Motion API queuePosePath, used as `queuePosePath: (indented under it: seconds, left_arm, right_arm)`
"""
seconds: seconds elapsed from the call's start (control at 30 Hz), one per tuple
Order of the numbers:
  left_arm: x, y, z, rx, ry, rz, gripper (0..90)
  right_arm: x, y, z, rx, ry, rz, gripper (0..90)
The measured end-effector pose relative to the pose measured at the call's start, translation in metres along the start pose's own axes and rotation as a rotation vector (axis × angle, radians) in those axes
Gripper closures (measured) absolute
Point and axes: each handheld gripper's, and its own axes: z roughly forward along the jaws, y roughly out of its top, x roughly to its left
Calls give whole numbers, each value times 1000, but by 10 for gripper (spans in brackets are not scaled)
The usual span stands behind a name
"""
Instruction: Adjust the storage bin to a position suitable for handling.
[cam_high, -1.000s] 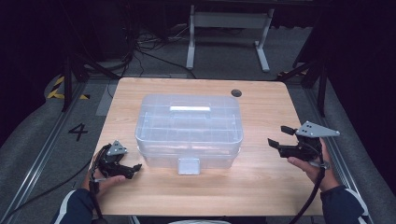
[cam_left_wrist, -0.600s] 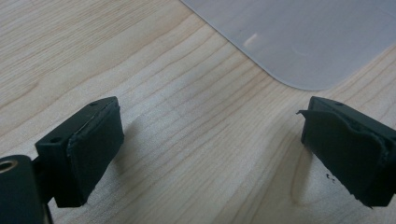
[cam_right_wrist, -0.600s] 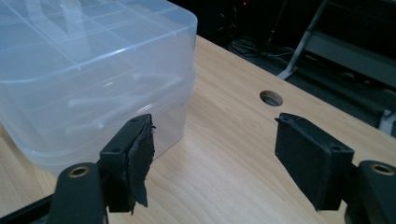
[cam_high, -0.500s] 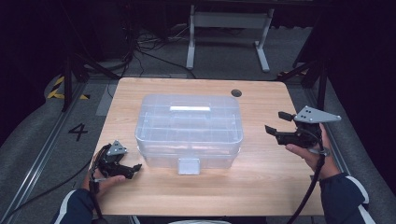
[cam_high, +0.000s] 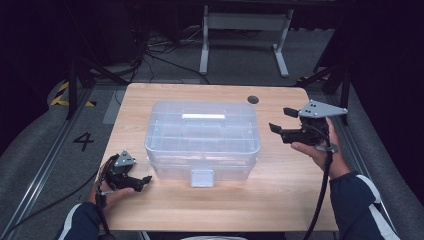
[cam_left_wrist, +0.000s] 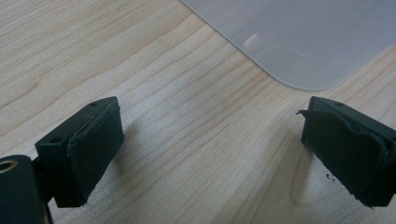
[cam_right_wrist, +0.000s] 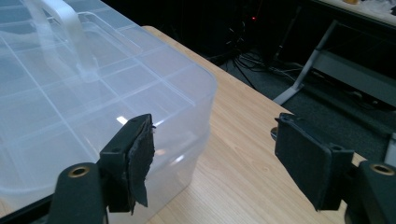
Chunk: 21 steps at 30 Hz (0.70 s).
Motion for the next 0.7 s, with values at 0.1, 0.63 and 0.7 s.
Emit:
queuePosePath:
  seconds: [0.1, 0.63, 0.7]
  left_arm:
    - [0, 0, 0, -1, -1, -2, 64]
    - [1, 0, 0, -1, -1, -2, 68]
    - [1, 0, 0, -2, -2, -2, 68]
  right_arm:
    - [3, 6, 6, 1, 10, -11, 292]
    - [19, 24, 37, 12, 63, -35, 296]
    - [21, 26, 41, 17, 62, -44, 295]
